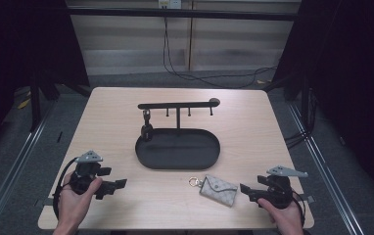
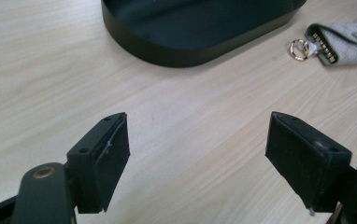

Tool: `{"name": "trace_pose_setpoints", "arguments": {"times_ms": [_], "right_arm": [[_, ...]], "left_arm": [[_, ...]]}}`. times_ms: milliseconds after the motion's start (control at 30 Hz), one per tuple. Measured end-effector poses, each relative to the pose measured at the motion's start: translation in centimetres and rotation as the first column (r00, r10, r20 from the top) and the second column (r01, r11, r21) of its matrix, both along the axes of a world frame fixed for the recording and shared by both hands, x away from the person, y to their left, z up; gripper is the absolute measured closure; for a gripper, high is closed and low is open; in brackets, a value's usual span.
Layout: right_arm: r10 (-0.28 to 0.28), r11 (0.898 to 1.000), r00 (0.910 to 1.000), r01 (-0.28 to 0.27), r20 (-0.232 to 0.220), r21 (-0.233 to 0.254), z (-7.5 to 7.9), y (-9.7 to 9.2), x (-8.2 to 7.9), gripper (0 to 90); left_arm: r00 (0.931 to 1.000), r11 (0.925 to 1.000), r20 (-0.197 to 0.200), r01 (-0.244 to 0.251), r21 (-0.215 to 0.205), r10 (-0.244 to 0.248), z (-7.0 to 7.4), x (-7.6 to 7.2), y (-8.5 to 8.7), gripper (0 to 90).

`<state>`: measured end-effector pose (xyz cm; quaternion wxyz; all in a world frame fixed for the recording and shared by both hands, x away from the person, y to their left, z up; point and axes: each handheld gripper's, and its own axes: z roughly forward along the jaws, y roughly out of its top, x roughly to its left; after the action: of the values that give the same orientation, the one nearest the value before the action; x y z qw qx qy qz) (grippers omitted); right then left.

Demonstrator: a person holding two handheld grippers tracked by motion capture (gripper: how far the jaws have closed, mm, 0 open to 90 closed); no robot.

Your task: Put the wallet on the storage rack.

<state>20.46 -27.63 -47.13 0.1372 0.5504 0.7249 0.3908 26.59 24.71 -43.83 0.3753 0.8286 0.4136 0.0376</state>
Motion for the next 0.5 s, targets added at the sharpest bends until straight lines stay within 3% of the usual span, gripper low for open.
{"name": "trace_pose_setpoints", "arguments": {"times_ms": [67, 100, 233, 400, 500], "right_arm": [[0.008, 1.000, 0.9999, -0.008, -0.007, -0.007, 0.0, 0.1, 0.1, 19.0], [0.016, 1.000, 0.9998, -0.016, -0.015, -0.009, 0.0, 0.1, 0.2, 19.0], [0.050, 0.999, 0.9980, -0.050, -0.038, -0.010, 0.1, 0.4, 0.8, 19.0], [0.072, 0.997, 0.9969, -0.073, -0.031, -0.021, 1.0, 0.8, 1.0, 18.8], [0.090, 0.996, 0.9950, -0.091, -0.042, -0.018, 1.8, 1.0, 1.1, 18.5]], "left_arm": [[1.0000, 1.0000, -0.005, -0.008, -0.005, 0.008, -0.5, -0.5, 0.1, 21.6], [0.9999, 0.9998, -0.011, -0.008, 0.015, 0.008, -0.7, -0.7, 0.1, 21.6], [0.9997, 0.9992, 0.024, -0.011, 0.039, 0.011, -1.3, -1.5, 0.2, 21.6], [0.9982, 0.9995, 0.050, 0.033, 0.002, -0.033, -1.5, -2.8, 0.3, 21.6], [0.9969, 0.9959, 0.036, 0.072, -0.055, -0.070, -1.7, -2.9, 0.8, 21.0]]}}
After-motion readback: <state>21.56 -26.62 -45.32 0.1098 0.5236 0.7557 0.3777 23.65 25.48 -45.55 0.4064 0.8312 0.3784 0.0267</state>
